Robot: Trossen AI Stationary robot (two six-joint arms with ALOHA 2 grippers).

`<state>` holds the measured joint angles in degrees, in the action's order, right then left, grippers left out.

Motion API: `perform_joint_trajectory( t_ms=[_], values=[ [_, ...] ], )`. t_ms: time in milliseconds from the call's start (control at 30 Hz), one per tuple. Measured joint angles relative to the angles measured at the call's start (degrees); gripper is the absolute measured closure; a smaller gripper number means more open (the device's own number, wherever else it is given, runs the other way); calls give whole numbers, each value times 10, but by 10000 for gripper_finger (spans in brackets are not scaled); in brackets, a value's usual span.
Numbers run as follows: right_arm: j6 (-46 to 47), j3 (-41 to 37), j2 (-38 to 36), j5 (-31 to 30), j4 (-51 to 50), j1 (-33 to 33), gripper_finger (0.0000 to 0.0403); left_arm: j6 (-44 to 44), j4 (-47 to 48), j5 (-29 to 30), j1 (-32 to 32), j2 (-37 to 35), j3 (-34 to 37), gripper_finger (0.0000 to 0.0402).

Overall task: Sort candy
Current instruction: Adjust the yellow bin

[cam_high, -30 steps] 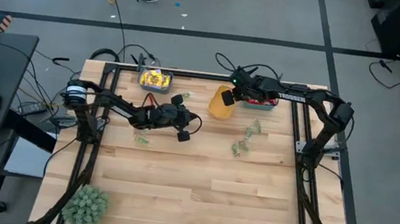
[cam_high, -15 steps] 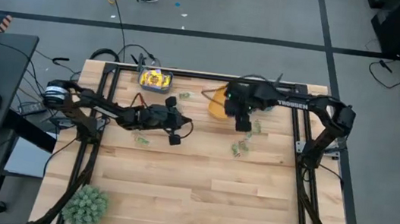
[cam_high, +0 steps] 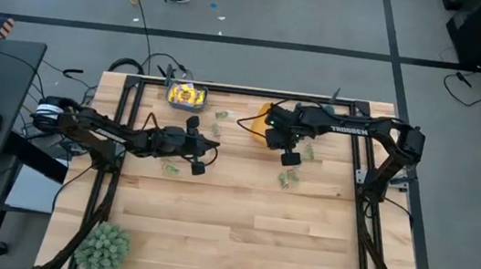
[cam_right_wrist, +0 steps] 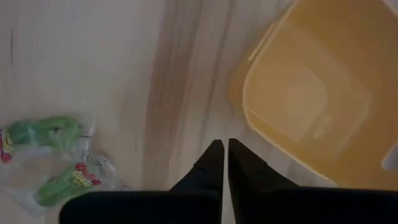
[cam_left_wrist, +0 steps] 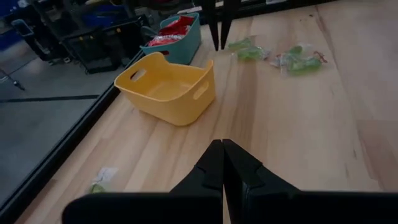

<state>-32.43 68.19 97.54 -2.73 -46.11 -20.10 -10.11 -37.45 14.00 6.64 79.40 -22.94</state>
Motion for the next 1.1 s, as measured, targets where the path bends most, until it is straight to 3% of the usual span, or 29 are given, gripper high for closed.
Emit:
perform_joint_trajectory(
  t_ms=[300, 567, 1100],
  values=[
    [-26, 0, 50, 11, 32, -11, 402, -2, 10, 4, -1, 0, 0, 402],
    [-17, 1, 102, -5, 178, -18, 402, -1, 21, 14, 0, 0, 0, 402],
    [96, 24, 155, -21, 370, -84, 403, 16, 33, 25, 0, 0, 0, 402]
  ],
)
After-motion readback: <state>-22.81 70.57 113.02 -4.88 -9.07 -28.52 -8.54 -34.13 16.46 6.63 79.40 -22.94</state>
